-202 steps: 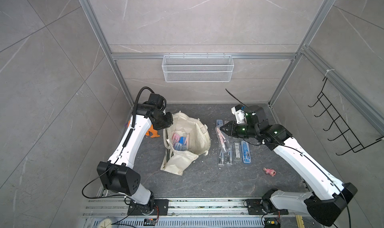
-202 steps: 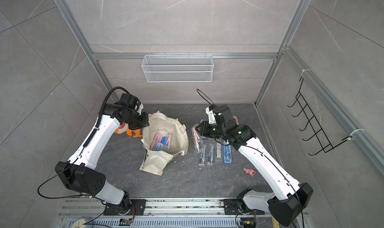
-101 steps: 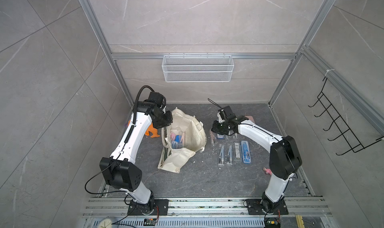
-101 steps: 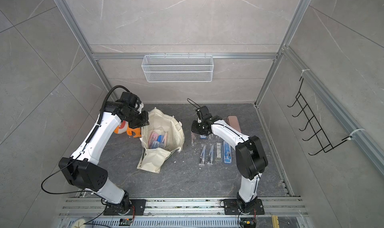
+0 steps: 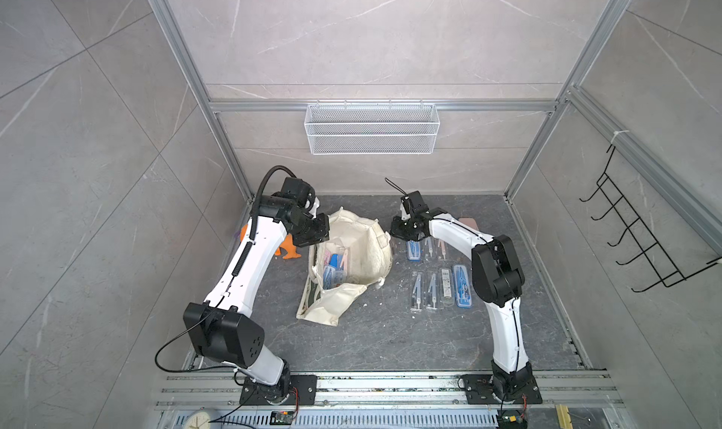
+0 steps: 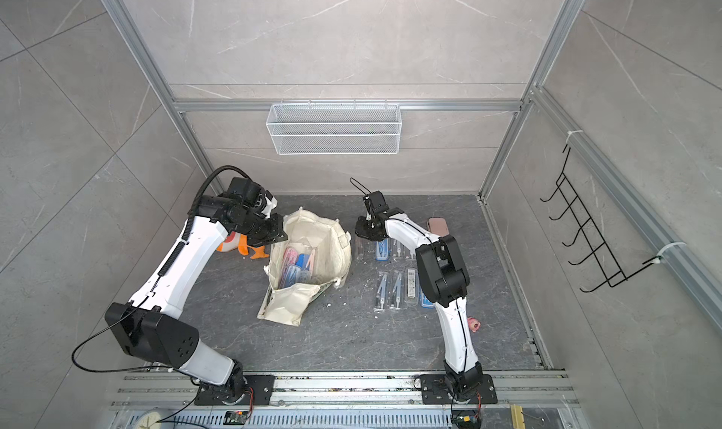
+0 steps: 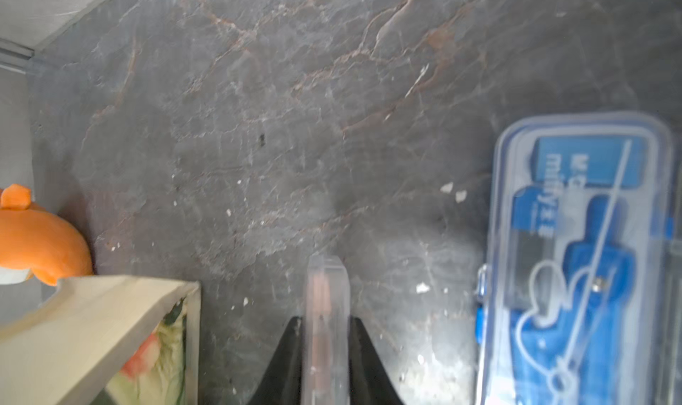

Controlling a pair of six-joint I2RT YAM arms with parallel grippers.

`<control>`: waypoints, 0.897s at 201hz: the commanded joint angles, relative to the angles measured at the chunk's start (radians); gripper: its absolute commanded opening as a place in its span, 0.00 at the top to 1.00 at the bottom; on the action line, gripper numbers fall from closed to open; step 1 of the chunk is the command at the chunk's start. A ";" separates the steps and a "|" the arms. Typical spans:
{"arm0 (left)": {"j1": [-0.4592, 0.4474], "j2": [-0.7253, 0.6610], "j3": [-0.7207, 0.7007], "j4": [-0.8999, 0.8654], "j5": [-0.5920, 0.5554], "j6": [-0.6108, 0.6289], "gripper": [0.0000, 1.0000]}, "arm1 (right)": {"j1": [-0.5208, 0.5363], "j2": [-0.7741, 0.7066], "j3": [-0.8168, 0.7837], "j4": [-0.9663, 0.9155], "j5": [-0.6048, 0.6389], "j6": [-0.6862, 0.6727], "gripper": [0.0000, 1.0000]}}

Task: Take out the compass set from the canvas bag
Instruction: Place the compass set at the center of the board.

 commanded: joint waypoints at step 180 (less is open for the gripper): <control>-0.018 -0.081 -0.030 0.010 0.045 -0.035 1.00 | -0.061 0.009 0.074 -0.084 -0.028 -0.049 0.58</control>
